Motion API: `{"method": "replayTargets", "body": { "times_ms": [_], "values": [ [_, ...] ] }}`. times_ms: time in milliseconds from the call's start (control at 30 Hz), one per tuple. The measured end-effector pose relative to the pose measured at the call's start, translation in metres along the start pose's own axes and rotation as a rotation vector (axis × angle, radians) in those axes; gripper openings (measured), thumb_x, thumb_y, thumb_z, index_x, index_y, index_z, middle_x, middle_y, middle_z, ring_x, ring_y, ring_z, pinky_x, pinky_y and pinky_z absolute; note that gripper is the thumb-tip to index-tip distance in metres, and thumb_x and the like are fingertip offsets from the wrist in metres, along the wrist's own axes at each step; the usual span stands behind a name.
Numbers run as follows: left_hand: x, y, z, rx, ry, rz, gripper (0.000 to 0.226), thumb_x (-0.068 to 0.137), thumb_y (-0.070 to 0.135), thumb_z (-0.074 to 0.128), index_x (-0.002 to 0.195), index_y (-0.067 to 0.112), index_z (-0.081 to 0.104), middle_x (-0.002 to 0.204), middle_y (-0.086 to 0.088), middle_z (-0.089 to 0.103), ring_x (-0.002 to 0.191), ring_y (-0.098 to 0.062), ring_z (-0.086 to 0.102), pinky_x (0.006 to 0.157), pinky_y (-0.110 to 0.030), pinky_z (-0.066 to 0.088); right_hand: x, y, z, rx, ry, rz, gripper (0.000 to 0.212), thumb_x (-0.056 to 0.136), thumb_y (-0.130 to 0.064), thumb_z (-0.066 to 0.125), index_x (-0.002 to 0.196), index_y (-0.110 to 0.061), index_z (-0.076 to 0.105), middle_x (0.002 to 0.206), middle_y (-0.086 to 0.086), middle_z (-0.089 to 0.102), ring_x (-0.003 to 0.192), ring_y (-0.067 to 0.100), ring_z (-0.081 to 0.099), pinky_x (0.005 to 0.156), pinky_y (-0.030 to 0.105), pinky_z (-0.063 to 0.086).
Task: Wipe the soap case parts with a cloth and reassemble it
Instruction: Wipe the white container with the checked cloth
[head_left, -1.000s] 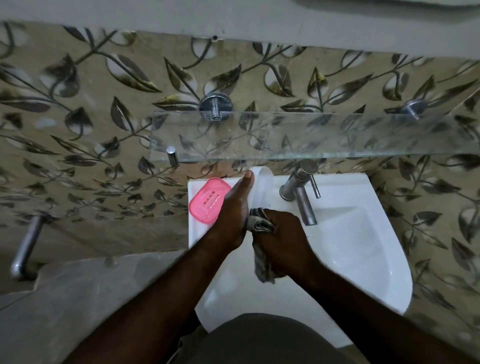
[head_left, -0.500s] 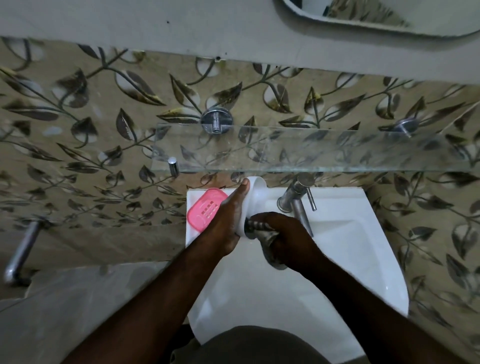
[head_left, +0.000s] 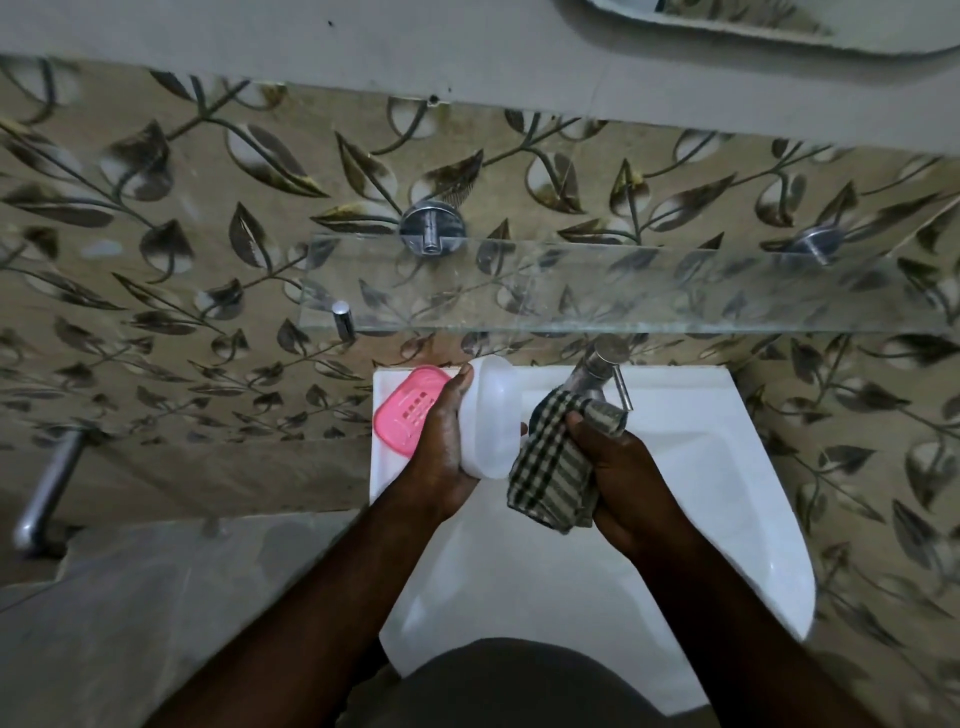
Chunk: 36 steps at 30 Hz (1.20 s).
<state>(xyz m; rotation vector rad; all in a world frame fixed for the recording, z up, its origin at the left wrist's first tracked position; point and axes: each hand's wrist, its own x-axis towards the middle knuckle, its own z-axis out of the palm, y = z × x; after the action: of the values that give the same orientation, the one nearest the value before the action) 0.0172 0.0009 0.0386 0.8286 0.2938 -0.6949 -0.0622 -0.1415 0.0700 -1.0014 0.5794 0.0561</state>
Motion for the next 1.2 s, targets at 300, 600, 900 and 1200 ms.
{"method": "replayTargets", "body": {
  "times_ms": [300, 600, 900, 1200],
  "values": [
    [0.003, -0.007, 0.001, 0.09, 0.084, 0.043, 0.051, 0.087, 0.047, 0.062, 0.122, 0.01, 0.061, 0.105, -0.014, 0.072, 0.088, -0.026, 0.07, 0.079, -0.038, 0.056, -0.019, 0.02, 0.032, -0.847, -0.187, -0.24, 0.02, 0.09, -0.016, 0.052, 0.076, -0.003, 0.05, 0.053, 0.012, 0.051, 0.041, 0.023, 0.051, 0.041, 0.032, 0.045],
    [0.002, -0.006, 0.0, 0.234, 0.203, 0.097, 0.051, 0.08, 0.049, 0.069, 0.12, 0.018, 0.065, 0.115, -0.015, 0.07, 0.102, -0.032, 0.067, 0.095, -0.05, 0.052, 0.011, 0.035, 0.001, -1.68, -0.293, -0.782, 0.028, 0.068, -0.009, 0.055, 0.092, -0.02, 0.064, 0.099, 0.003, 0.062, 0.084, 0.023, 0.057, 0.055, 0.027, 0.037],
    [0.004, 0.003, 0.012, 0.262, 0.239, 0.2, 0.057, 0.081, 0.056, 0.064, 0.122, 0.016, 0.063, 0.109, -0.014, 0.069, 0.093, -0.031, 0.067, 0.086, -0.044, 0.055, -0.002, 0.043, 0.019, -1.113, -0.095, -0.379, 0.019, 0.082, -0.022, 0.057, 0.099, -0.012, 0.057, 0.096, 0.006, 0.064, 0.076, 0.025, 0.067, 0.067, 0.046, 0.057],
    [0.0, -0.007, 0.016, 0.224, 0.344, 0.22, 0.048, 0.073, 0.062, 0.067, 0.104, 0.026, 0.069, 0.111, -0.012, 0.071, 0.103, -0.035, 0.067, 0.094, -0.057, 0.051, -0.011, 0.03, 0.025, -1.058, -0.113, -0.263, 0.014, 0.086, -0.002, 0.056, 0.074, 0.001, 0.064, 0.076, 0.022, 0.066, 0.067, 0.033, 0.067, 0.061, 0.043, 0.056]
  ]
}}
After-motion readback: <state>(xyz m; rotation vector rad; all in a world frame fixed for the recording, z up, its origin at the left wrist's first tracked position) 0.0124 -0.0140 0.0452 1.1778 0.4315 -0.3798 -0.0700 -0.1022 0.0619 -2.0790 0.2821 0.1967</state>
